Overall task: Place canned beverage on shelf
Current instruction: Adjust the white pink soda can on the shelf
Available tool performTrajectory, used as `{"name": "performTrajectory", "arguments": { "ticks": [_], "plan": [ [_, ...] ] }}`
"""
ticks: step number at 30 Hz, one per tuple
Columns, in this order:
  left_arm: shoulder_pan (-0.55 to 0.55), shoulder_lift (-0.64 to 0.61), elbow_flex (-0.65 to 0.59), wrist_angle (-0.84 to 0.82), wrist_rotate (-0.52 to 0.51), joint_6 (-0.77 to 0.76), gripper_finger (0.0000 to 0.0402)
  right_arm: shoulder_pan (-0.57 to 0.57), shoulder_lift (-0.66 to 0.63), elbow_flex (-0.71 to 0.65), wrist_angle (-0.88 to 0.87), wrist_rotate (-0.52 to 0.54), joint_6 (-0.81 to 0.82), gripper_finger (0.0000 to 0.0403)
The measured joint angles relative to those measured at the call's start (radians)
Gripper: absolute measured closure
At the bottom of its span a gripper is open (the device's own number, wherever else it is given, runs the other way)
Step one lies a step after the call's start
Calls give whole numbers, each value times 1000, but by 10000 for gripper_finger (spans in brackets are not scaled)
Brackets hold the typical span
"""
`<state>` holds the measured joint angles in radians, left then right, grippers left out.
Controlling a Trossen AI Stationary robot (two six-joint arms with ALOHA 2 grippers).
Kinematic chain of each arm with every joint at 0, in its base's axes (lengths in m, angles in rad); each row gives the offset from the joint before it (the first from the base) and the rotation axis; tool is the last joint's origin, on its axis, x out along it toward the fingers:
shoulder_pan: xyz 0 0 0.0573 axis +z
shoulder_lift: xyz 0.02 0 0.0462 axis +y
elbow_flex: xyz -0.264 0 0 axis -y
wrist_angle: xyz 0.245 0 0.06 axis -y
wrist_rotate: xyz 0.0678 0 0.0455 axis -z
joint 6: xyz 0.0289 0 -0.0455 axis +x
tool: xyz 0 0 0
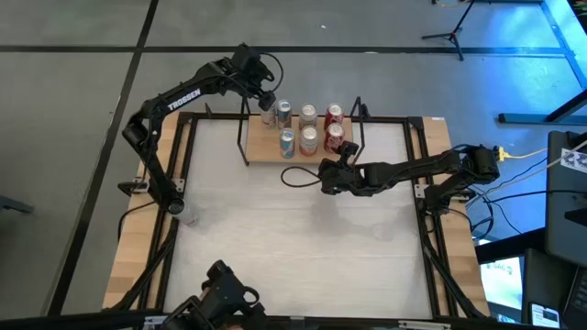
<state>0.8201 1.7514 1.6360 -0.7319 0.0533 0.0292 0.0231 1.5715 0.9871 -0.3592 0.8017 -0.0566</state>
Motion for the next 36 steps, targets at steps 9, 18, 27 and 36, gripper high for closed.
{"name": "performTrajectory", "arguments": {
  "ticks": [9, 18, 27, 36],
  "plan": [
    [-23, 57, 0, -16, -16, 18, 26, 2, 0, 0, 0, 0, 0, 63],
    [-23, 56, 0, -29, -19, 38, 40, 2, 0, 0, 1, -1, 0, 63],
    [-23, 56, 0, -56, -4, 114, 129, 2, 0, 0, 2, -2, 0, 63],
    [-23, 48, 1, -86, 28, 250, 163, 2, 0, 0, 8, -5, 0, 63]
  ]
}}
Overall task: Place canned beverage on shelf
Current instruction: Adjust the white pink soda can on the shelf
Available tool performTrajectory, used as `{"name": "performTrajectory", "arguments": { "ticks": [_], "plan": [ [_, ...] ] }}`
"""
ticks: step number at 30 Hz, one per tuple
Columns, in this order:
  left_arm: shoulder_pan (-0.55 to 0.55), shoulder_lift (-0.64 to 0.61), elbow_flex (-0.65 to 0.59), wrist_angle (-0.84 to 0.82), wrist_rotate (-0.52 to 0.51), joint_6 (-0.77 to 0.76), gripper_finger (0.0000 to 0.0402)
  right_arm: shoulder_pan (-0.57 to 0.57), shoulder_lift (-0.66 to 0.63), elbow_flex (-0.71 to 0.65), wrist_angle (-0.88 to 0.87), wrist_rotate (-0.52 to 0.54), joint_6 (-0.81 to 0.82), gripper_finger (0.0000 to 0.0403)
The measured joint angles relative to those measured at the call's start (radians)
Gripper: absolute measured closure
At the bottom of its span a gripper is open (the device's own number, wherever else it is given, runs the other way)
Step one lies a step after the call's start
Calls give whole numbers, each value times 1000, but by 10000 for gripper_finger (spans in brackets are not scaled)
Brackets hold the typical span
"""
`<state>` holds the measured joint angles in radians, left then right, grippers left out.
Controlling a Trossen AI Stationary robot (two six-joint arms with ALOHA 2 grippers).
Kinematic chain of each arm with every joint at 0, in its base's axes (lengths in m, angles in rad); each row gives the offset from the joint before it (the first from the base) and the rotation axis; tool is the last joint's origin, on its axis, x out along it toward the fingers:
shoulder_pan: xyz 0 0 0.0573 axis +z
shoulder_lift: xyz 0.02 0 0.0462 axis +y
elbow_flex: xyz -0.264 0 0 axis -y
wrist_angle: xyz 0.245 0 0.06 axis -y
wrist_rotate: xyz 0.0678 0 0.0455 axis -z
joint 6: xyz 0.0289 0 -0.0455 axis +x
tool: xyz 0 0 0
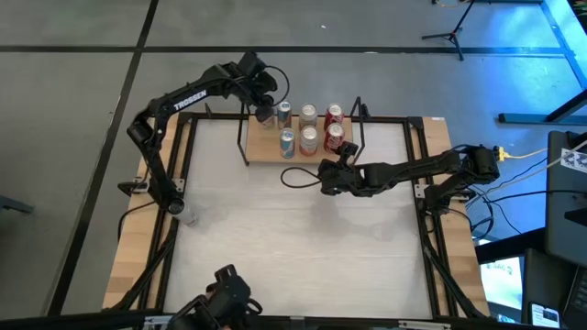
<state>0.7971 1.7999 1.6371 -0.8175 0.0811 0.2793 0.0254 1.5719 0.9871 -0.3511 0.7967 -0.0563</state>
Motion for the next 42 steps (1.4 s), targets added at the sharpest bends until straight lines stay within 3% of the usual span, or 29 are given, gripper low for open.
{"name": "performTrajectory", "arguments": {
  "ticks": [8, 15, 21, 31, 42],
  "plan": [
    [4, -39, -2, -92, 65, 130, 158, 0, 0, 0, 27, -5, 0, 63],
    [10, -40, -2, -99, 205, 304, 158, 0, 0, 0, 47, -33, -7, 63],
    [15, -39, -2, -96, 196, 334, 157, 0, 0, 0, 48, -46, -12, 63],
    [13, -39, -2, -94, 175, 326, 116, 0, 0, 0, 64, -49, -26, 63],
    [6, -45, -2, -92, 164, 335, 118, 0, 0, 0, 66, -50, -27, 63]
  ]
}}
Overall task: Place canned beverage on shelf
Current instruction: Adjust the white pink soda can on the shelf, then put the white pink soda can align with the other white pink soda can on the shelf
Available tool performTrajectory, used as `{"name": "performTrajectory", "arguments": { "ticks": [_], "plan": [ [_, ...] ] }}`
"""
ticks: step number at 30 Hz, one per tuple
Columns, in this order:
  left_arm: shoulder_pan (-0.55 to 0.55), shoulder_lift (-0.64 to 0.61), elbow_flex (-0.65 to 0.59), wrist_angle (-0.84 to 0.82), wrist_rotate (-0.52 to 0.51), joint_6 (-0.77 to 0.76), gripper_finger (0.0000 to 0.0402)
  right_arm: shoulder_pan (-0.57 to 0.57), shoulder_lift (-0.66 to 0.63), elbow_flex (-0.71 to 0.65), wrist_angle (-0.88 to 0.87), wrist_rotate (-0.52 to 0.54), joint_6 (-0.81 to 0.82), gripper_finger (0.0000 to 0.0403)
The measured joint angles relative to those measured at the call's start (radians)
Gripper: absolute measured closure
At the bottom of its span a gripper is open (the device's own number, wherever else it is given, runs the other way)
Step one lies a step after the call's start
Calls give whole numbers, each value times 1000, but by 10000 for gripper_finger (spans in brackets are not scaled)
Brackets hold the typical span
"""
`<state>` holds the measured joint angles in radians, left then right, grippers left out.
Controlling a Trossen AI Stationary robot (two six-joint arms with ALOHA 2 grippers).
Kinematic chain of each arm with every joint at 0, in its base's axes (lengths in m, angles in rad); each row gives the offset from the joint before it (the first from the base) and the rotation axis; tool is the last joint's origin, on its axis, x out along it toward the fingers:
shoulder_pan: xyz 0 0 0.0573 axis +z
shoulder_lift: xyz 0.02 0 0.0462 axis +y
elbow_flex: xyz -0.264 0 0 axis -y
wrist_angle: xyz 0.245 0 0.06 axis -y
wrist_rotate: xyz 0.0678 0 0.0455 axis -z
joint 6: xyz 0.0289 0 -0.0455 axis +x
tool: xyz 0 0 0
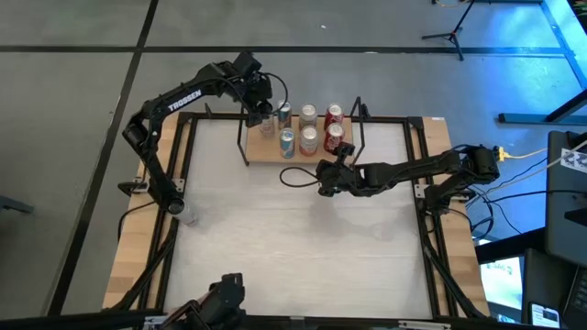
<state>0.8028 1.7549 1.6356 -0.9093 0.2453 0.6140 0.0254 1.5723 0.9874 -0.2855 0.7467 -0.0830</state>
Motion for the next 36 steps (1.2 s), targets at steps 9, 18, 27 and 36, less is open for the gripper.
{"name": "performTrajectory", "arguments": {
  "ticks": [9, 18, 27, 36],
  "plan": [
    [-18, -131, 0, 32, -119, -55, 119, 0, 0, 0, 0, 0, -1, 63],
    [-78, -274, 2, 21, -9, -166, 119, 0, 0, 0, 0, 0, -1, 63],
    [-252, -277, 2, -161, -7, -308, 119, 11, 0, 0, -1, -30, 7, 63],
    [-468, -375, -139, -261, -67, -486, 118, 144, 0, 0, 0, 3, 69, 63]
  ]
}}
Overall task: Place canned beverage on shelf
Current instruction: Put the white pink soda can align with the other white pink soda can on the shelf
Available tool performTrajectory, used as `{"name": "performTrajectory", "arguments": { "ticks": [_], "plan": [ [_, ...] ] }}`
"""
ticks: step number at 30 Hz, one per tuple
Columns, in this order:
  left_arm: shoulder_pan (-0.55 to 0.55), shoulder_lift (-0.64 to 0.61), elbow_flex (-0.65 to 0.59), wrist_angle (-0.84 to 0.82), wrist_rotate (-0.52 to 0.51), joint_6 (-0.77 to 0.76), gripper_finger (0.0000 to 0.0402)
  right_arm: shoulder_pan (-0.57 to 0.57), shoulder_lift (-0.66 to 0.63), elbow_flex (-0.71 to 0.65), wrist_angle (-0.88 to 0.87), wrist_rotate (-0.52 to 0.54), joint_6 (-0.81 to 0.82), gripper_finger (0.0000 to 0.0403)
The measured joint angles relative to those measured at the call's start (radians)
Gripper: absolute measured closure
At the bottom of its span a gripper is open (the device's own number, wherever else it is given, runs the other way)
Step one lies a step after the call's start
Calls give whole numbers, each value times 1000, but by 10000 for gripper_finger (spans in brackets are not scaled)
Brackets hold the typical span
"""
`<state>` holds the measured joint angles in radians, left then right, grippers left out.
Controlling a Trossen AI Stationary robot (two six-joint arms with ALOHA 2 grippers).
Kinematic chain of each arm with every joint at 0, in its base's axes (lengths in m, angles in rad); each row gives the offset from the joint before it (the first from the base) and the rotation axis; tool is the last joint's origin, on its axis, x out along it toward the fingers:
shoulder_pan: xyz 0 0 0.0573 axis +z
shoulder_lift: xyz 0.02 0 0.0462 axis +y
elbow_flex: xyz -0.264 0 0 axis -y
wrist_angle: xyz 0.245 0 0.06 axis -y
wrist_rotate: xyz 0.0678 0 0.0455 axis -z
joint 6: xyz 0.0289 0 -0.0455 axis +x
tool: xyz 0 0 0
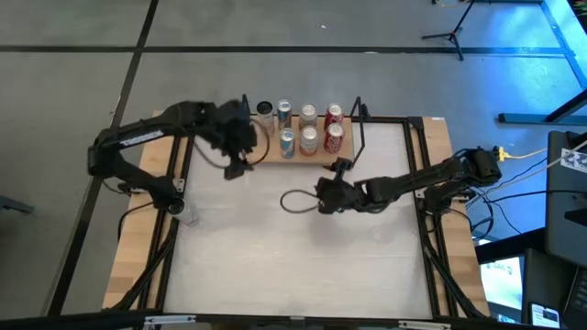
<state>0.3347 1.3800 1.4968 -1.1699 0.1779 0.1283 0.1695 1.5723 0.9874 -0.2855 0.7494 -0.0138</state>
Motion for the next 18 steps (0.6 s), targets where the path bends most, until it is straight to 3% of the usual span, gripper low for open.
{"name": "performTrajectory", "arguments": {
  "ticks": [9, 18],
  "plan": [
    [-151, -256, -270, 63, -112, -240, 118, 105, 0, 0, 51, -1, 137, 63],
    [-430, -437, -351, -51, -176, -626, 118, 223, 0, 1, 163, -105, 193, 63]
  ]
}}
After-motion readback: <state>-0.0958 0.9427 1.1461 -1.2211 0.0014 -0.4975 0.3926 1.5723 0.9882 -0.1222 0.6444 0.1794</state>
